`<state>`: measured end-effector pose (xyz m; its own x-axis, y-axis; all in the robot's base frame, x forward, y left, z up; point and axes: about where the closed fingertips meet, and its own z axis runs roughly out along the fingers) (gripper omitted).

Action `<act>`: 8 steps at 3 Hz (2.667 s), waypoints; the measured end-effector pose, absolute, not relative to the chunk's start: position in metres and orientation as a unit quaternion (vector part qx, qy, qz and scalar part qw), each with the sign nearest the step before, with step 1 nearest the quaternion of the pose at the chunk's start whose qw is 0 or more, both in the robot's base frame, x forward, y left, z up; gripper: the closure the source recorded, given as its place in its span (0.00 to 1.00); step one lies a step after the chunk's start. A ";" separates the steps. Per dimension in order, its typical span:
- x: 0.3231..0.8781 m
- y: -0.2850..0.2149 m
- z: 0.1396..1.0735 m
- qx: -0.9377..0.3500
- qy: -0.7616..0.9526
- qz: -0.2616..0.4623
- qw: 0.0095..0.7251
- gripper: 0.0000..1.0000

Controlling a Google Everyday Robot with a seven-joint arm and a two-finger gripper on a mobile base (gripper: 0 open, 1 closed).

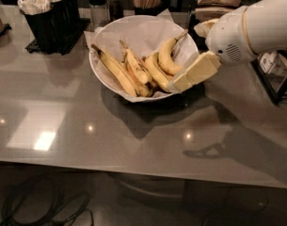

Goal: Pick banana from white bowl

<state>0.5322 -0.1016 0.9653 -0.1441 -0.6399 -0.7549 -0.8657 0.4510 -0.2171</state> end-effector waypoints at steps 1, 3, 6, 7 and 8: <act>0.533 -0.098 0.968 -0.509 0.741 0.136 0.417 0.00; 0.559 -0.090 0.954 -0.487 0.751 0.110 0.431 0.00; 0.563 -0.088 0.956 -0.487 0.749 0.108 0.437 0.06; 0.576 -0.082 0.958 -0.501 0.739 0.104 0.440 0.10; 0.591 -0.079 0.951 -0.514 0.733 0.100 0.435 0.28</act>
Offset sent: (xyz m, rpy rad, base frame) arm 0.0037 -0.0127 -0.0324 -0.0111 0.0422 -0.1568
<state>0.5906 -0.0788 0.9514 -0.0938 -0.6660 -0.7401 -0.8392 0.4528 -0.3012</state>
